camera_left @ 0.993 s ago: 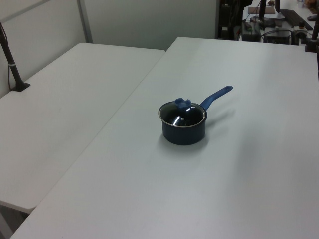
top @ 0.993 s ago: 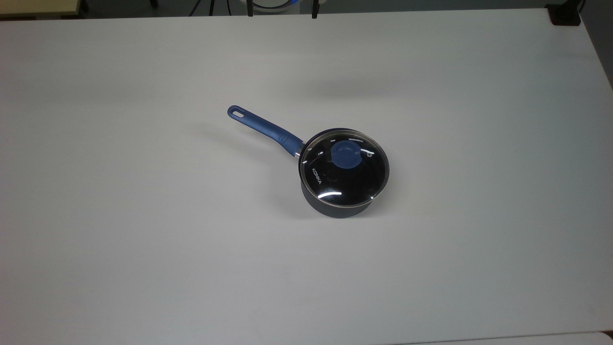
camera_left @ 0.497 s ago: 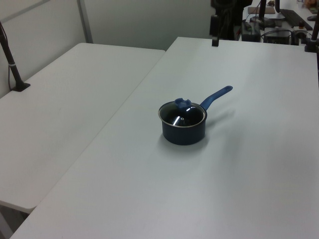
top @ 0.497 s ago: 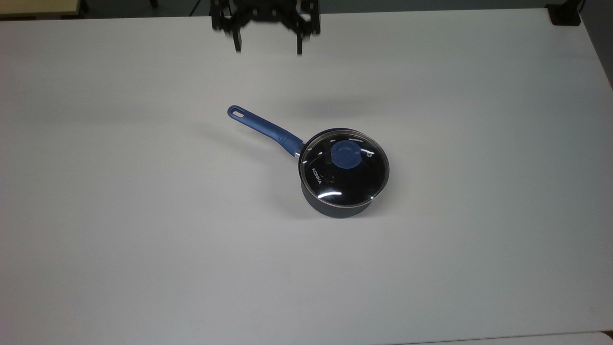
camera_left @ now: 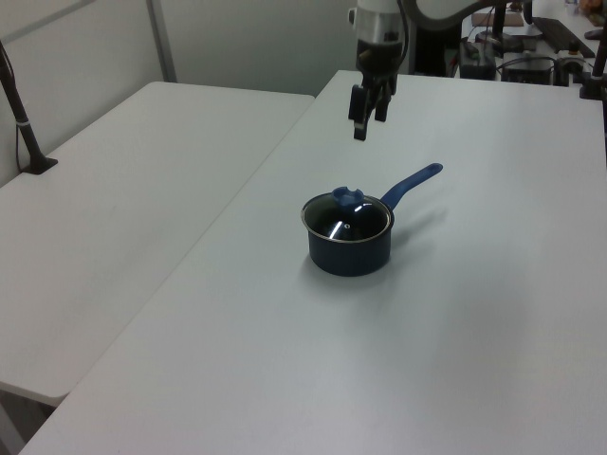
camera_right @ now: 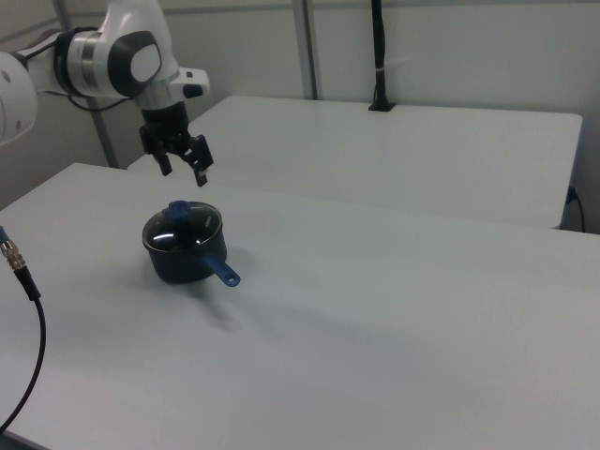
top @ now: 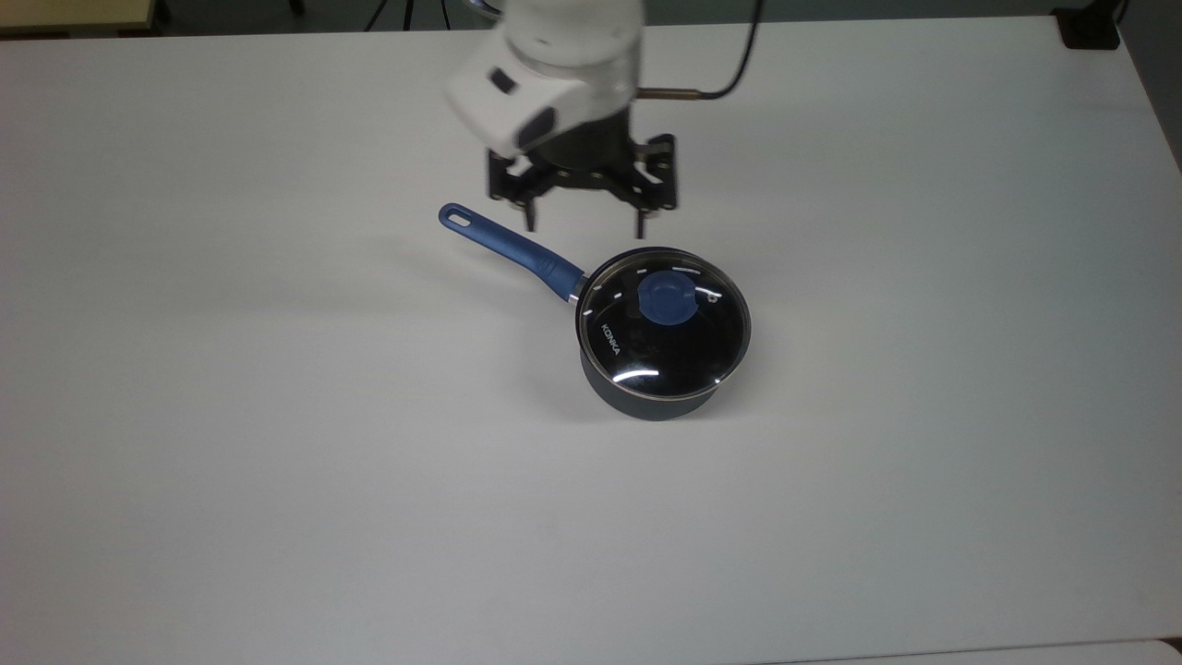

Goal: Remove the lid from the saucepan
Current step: 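Move the open gripper over the saucepan and lower toward the blue lid knob, then close the gripper on the blue knob of the glass lid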

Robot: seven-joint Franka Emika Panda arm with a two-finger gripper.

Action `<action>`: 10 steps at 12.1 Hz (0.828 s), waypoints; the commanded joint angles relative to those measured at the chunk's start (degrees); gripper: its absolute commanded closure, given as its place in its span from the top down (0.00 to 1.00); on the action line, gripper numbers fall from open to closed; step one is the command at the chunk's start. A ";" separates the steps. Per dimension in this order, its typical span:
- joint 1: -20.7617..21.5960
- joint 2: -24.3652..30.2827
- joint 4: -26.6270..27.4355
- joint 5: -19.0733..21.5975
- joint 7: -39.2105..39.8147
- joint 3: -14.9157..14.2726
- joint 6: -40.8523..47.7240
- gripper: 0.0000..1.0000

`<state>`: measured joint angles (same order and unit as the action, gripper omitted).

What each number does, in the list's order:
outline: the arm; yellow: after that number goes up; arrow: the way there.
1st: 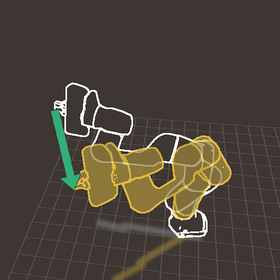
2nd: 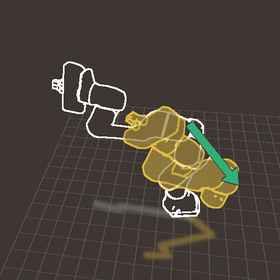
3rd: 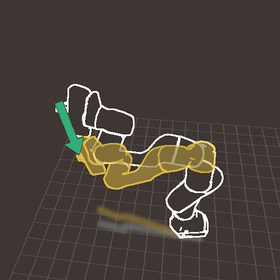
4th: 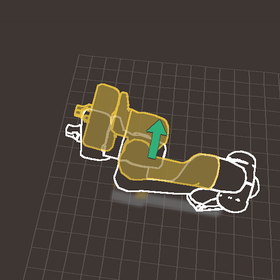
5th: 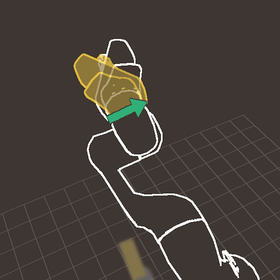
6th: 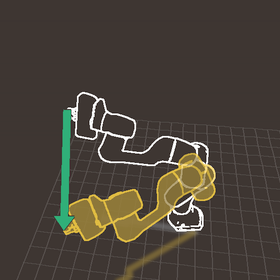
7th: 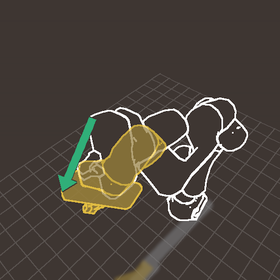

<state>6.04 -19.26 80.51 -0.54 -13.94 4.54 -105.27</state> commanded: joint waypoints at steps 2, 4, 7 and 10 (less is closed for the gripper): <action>5.29 -5.07 -0.44 -1.12 -1.26 -0.50 -1.86 1.00; 5.21 -5.96 -0.18 -2.17 -0.83 -0.58 -5.18 1.00; 6.52 -7.72 -0.09 -3.50 -1.26 -0.50 -6.35 1.00; 7.75 -8.60 -0.01 -3.67 -2.83 -0.50 -6.35 0.91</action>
<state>12.43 -27.25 80.48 -3.26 -14.50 4.54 -110.81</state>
